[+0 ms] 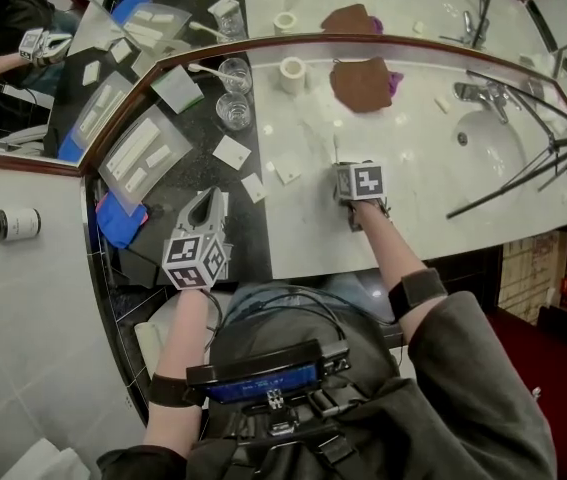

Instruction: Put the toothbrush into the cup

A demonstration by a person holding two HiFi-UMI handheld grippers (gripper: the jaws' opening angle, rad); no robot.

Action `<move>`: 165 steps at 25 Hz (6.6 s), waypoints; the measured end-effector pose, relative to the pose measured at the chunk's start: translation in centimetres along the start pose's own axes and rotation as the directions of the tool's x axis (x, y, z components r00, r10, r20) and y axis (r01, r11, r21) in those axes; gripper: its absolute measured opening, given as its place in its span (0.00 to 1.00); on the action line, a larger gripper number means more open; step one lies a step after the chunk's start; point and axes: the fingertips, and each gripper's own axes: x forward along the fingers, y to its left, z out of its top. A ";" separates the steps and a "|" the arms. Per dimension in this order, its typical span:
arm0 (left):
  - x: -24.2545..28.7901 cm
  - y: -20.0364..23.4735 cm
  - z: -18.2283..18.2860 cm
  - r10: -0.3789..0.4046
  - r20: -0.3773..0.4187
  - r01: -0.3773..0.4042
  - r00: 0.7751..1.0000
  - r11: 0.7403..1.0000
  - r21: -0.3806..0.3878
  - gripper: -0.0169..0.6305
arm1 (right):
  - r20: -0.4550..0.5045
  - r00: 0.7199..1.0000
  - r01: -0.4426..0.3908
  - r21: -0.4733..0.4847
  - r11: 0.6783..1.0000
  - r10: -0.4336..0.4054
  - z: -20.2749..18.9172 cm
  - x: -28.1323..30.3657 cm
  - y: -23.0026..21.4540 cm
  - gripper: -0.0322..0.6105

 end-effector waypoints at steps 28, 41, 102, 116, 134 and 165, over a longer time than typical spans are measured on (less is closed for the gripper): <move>1.1 -1.4 1.0 -0.016 0.022 0.016 1.000 1.000 0.002 0.03 | 0.188 0.982 -0.011 -0.070 0.998 0.024 4.1 -3.7 -1.0 0.25; 2.2 -3.3 1.6 -0.047 0.042 0.046 0.998 0.999 0.008 0.03 | 0.474 0.863 -0.060 -0.251 0.966 0.176 8.9 -14.0 1.8 0.07; 25.2 10.0 12.0 -0.047 -0.040 0.032 0.998 0.949 -0.313 0.40 | 0.575 0.816 0.098 -0.025 0.995 -0.066 6.2 -16.1 -12.1 0.07; 26.5 11.5 12.3 0.014 -0.048 -0.028 0.999 0.946 -0.322 0.09 | 0.559 0.824 0.115 -0.006 0.993 -0.092 4.5 -16.0 -12.5 0.07; 23.3 9.3 17.1 0.025 0.022 -0.020 0.999 0.976 -0.219 0.08 | 0.584 0.809 0.080 0.005 0.997 -0.068 4.8 -16.8 -11.7 0.07; 11.3 -12.2 0.5 -0.264 -0.566 0.295 0.781 0.955 -0.039 0.07 | 0.511 0.843 -0.032 -0.263 0.964 0.167 4.6 -15.5 -3.7 0.07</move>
